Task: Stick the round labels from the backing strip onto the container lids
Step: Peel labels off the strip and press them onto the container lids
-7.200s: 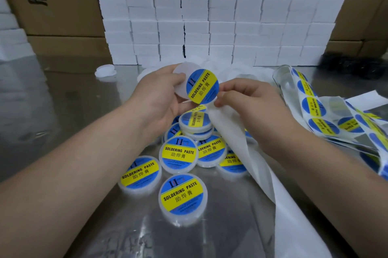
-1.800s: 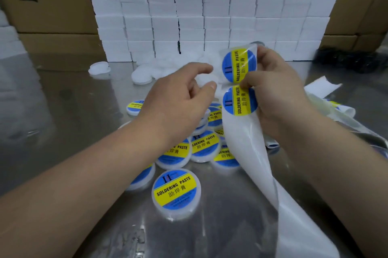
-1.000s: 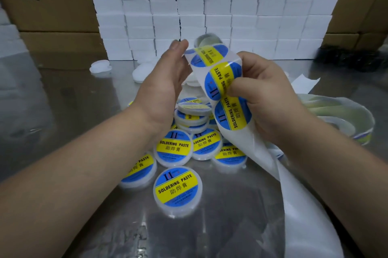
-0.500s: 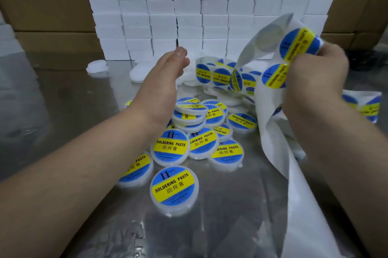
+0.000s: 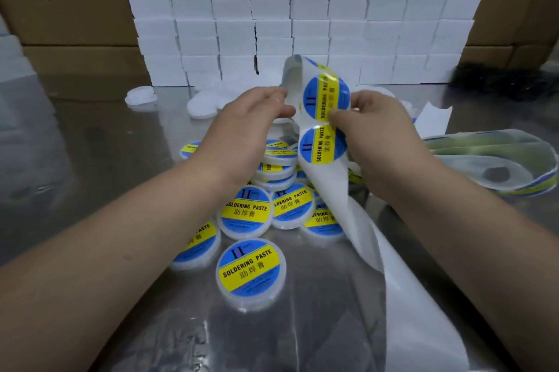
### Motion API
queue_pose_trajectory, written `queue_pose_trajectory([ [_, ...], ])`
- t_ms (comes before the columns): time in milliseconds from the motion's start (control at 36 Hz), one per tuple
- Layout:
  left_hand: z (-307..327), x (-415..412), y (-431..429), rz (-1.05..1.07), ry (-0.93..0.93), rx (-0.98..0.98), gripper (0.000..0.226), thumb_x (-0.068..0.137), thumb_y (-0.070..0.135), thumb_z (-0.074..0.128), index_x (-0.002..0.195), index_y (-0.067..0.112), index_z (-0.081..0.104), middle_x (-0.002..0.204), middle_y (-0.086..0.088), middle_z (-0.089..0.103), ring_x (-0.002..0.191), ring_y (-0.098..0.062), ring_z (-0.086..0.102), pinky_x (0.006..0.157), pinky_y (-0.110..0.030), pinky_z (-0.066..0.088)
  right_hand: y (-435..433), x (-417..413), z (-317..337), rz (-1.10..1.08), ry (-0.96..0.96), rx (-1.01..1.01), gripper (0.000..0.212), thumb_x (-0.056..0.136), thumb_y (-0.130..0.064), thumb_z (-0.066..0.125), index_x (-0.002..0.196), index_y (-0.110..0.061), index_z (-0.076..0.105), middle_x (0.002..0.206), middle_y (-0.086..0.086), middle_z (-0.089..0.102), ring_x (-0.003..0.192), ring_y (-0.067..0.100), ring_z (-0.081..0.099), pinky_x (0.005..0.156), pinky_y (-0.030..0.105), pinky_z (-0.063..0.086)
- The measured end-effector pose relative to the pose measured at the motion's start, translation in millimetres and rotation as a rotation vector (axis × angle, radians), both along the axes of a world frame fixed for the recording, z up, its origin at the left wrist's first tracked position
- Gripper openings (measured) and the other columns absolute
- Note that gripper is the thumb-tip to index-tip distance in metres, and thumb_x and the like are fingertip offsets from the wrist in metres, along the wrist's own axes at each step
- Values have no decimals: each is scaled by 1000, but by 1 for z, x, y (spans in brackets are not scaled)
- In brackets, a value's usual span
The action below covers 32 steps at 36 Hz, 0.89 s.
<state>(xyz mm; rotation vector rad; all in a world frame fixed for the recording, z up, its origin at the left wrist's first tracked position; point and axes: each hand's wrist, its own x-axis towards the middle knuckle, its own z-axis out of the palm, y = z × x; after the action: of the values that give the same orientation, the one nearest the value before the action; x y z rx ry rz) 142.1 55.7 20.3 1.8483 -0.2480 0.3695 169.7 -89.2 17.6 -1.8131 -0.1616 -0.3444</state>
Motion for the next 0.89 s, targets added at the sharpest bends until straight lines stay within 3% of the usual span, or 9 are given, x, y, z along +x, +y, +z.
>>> queue_pose_trajectory([
  [83,-1,0,0,4,-7,-5,22,98,32,35,107,32,55,103,20,64,98,14,50,65,8,32,-6,7,0,-59,122,0,13,86,-6,50,87,1,60,77,24,59,58,23,60,51,26,50],
  [250,-3,4,2,14,6,2,23,97,33,33,106,32,55,108,17,63,97,9,50,56,6,34,-15,12,2,-165,144,-3,25,88,-10,50,105,7,58,88,23,64,70,22,54,56,27,43],
  [333,-4,5,4,24,-2,19,25,97,34,32,108,32,54,108,18,63,101,6,51,65,-2,39,-15,12,6,-208,102,1,26,89,-12,49,107,5,58,103,24,65,80,30,65,69,41,54],
  [417,-1,10,7,76,5,3,21,96,31,35,102,32,55,107,16,64,100,4,52,70,-8,36,-12,9,8,-216,61,-5,23,89,-14,49,104,1,59,101,20,66,89,31,67,81,50,54],
  [500,2,22,16,196,17,-34,17,93,21,43,98,27,58,104,9,65,89,-2,56,59,-7,40,-10,8,8,-198,19,2,17,88,-14,51,97,-2,60,97,19,66,87,29,67,79,46,55],
  [583,3,41,32,332,33,9,22,91,13,42,96,25,59,101,7,63,76,0,53,55,-12,41,-8,6,8,-183,-56,-16,9,88,-16,50,84,-19,58,91,17,65,80,27,66,71,38,54],
  [667,0,61,44,388,85,168,26,90,11,41,96,25,62,94,6,60,71,-4,50,51,-12,40,-6,5,4,-195,-85,-26,9,90,-20,48,87,-26,53,90,10,66,81,25,66,72,40,55],
  [750,-5,80,50,400,174,331,28,91,10,42,98,24,65,84,5,58,60,-9,46,49,-20,35,-7,7,3,-221,-42,-6,11,91,-18,45,97,-19,54,93,10,65,82,25,66,72,41,55],
  [889,-4,107,54,429,298,659,23,91,12,45,101,13,67,108,-9,65,88,-28,58,71,-27,43,-9,10,2,-192,-10,26,26,83,-11,42,103,-18,58,88,4,64,80,23,66,65,33,52],
])
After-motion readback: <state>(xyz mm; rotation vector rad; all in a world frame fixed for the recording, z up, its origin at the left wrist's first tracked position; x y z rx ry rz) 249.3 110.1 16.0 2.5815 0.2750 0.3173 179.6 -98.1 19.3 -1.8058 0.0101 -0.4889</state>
